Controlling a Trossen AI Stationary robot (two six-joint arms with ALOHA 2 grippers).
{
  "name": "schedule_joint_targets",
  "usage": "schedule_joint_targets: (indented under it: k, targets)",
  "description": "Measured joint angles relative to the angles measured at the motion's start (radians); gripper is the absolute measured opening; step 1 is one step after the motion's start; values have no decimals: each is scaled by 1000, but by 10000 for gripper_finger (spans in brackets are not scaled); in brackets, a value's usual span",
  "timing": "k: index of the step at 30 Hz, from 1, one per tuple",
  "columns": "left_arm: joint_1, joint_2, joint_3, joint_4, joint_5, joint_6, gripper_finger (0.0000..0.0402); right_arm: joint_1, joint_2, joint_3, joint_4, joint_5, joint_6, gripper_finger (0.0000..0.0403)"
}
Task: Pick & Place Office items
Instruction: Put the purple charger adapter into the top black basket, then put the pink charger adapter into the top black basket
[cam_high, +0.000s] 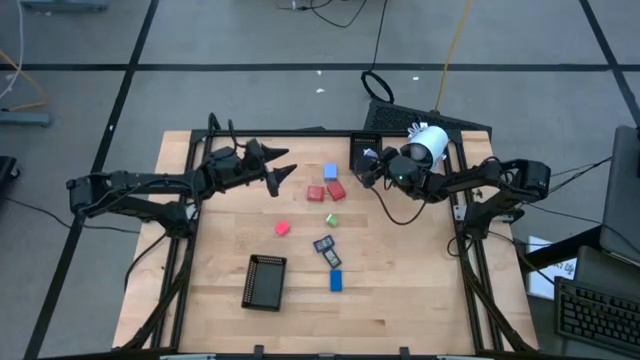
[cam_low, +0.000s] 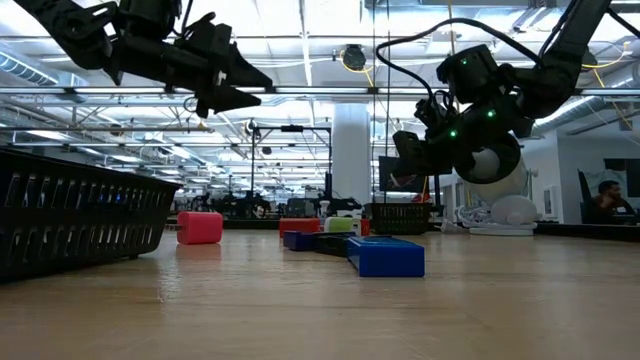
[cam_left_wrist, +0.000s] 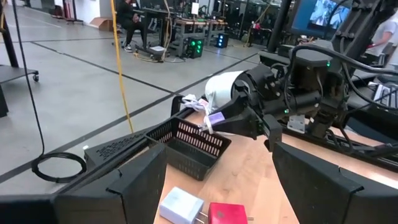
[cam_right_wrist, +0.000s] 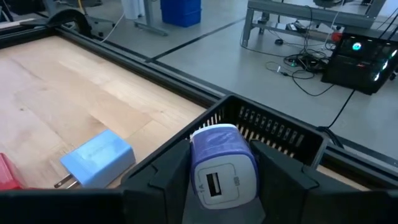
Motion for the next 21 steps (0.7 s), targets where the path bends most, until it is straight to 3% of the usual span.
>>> schedule_joint_targets:
  k: [21]
  targets:
    - [-8, 0, 0, -22, -1, 2, 296, 9, -13, -1, 20, -7, -63, 224]
